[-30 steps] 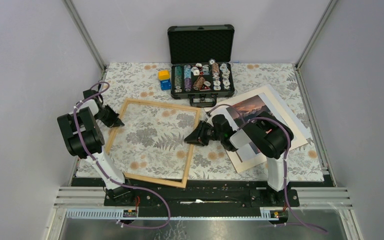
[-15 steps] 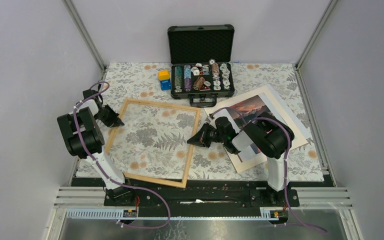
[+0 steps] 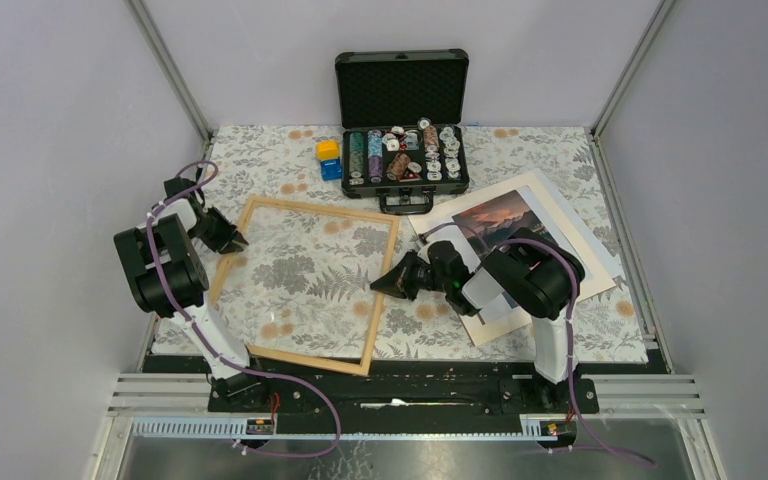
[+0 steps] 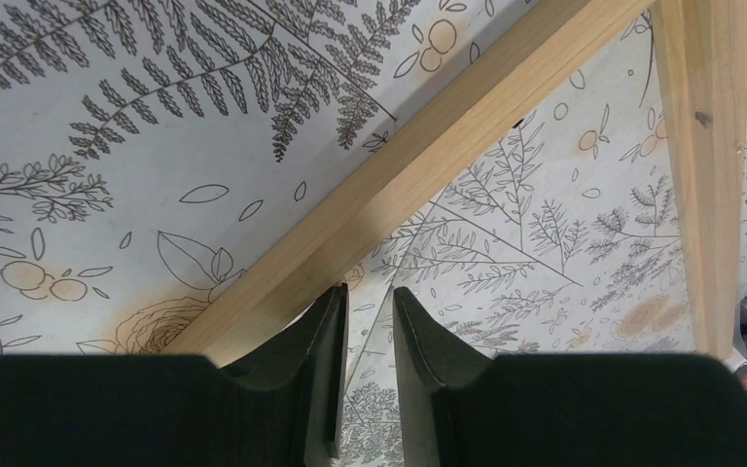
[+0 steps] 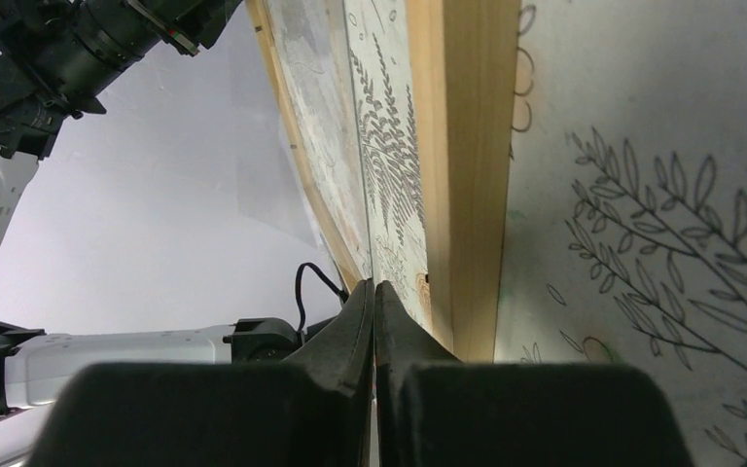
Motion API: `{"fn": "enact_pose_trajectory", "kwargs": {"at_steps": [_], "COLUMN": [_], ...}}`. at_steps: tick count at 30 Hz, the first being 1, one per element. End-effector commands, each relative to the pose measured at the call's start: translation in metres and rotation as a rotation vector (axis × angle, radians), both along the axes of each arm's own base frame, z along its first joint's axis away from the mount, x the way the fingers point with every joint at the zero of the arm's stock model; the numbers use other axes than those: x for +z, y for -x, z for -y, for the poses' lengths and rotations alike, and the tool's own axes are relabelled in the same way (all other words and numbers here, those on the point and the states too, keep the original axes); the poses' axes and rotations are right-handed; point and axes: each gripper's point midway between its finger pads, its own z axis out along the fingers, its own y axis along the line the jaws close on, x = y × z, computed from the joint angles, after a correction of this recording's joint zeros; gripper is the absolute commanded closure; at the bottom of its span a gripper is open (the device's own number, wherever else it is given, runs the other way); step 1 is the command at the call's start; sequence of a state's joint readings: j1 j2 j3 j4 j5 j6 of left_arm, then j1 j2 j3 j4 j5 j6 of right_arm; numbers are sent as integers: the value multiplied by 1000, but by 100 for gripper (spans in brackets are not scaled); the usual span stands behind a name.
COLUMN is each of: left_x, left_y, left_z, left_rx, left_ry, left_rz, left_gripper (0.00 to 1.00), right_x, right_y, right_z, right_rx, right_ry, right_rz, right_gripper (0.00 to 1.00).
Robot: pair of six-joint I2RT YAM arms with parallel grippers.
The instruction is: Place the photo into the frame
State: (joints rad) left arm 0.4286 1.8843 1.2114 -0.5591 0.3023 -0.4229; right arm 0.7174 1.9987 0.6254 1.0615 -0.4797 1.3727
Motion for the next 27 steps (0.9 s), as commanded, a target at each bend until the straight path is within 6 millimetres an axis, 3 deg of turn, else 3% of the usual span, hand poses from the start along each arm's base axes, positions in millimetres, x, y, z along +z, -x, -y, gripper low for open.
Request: {"fn": "enact_pose_trajectory", "kwargs": {"at_steps": [1, 6, 16, 27], "left_x": [21, 27, 35, 36], "left_y": [-14, -11, 1, 3], "left_z": [-19, -22, -29, -33], "left_rx": [15, 24, 52, 64], "left_ry": [-84, -110, -175, -191], "left_rz": [74, 78, 71, 66], "left_gripper": [71, 75, 95, 96], "right_x": [12, 9, 11, 18], "right_y": [2, 3, 6, 6], "right_z": [-8, -8, -8, -11], "right_rx": [-24, -16, -1, -6], "right_ry": [-34, -29, -32, -14], "right_rz": [16, 11, 15, 42], "right_gripper": [100, 100, 100, 100]}}
